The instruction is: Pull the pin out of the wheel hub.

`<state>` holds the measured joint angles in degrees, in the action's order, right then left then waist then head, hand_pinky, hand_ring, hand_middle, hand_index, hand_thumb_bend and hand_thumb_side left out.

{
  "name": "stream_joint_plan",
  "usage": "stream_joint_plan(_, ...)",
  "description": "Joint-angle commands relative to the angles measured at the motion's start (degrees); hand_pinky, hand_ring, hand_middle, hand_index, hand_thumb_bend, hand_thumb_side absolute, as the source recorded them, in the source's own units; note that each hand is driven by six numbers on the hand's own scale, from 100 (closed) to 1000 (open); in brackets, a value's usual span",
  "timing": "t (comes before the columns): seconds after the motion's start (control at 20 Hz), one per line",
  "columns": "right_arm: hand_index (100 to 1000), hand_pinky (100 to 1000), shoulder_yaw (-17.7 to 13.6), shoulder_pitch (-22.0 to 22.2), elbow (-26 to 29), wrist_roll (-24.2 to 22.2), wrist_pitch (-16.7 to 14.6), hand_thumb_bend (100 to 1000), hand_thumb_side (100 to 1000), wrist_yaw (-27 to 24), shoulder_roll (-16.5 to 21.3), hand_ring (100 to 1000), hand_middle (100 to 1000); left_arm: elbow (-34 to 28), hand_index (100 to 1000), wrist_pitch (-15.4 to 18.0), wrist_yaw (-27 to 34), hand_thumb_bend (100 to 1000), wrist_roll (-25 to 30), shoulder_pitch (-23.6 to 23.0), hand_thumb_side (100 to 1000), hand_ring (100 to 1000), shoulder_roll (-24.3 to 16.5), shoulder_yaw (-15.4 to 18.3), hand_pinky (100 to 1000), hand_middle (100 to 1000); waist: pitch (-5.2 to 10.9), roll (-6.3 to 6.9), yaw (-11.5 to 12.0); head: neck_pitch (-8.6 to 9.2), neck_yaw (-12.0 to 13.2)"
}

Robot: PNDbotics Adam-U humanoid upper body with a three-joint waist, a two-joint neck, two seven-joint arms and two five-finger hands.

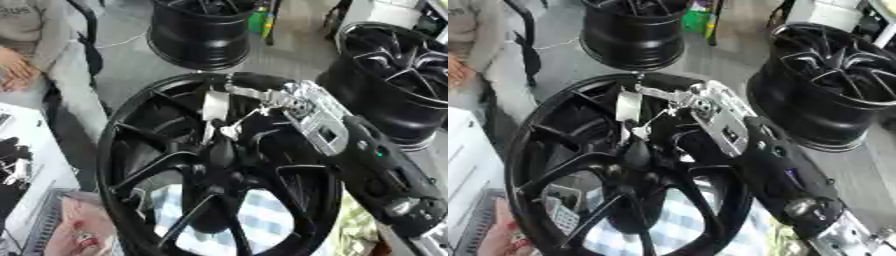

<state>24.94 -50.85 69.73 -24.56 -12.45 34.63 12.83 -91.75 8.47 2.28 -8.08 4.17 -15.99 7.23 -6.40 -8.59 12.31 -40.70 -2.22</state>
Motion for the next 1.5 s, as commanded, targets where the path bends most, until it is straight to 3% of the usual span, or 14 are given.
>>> stream_joint_plan(0.05,725,296,-1.2,-0.9,0.3,1.9,0.1,100,100,-0.7,1.1,375,510,-0.7,780,0.1,0.1,139,0.2,0.7,361,703,-0.3,-0.1,715,630,0.52,0.46,0.0,0.64,-0.2)
stream_joint_plan(0.2,722,293,-1.7,-1.2,1.1,2.8,0.3,100,100,-1.5,1.5,372,504,-0.6,781,0.1,0.2,138,0.3,0.6,362,703,-0.3,-0.2,715,631,0.68,0.48,0.0,0.62,-0.2)
stream_joint_plan(0.25,722,293,-1.9,-1.3,1.4,3.0,0.4,100,174,-1.8,1.7,372,503,-0.6,780,0.1,0.2,135,0.3,0.6,372,703,-0.3,-0.2,715,631,0.75,0.48,0.0,0.59,-0.2)
stream_joint_plan(0.3,722,293,-2.1,-1.3,1.7,3.2,0.5,100,100,-2.0,2.0,372,502,-0.5,780,0.1,0.2,138,0.3,0.6,362,703,-0.3,-0.2,715,631,0.83,0.49,0.0,0.57,-0.2)
stream_joint_plan(0.95,713,283,-5.4,-2.2,7.2,5.9,2.7,100,100,-5.3,6.2,363,490,-0.1,781,0.2,0.7,135,0.3,0.1,363,704,-0.5,-0.1,716,631,1.66,0.74,-0.9,0.15,0.1)
stream_joint_plan(1.25,710,278,-8.1,-1.0,11.4,8.6,5.0,100,100,-8.0,11.3,358,484,0.0,781,0.2,0.8,134,0.1,-0.5,364,704,-0.6,0.2,716,632,2.16,0.84,-2.1,-0.27,0.9)
stream_joint_plan(1.5,708,271,-12.0,2.9,13.9,12.7,7.2,100,100,-10.9,17.2,349,478,0.2,781,0.2,0.8,134,-0.4,-1.0,365,704,-0.7,0.7,716,632,2.46,0.93,-3.1,-0.53,1.6)
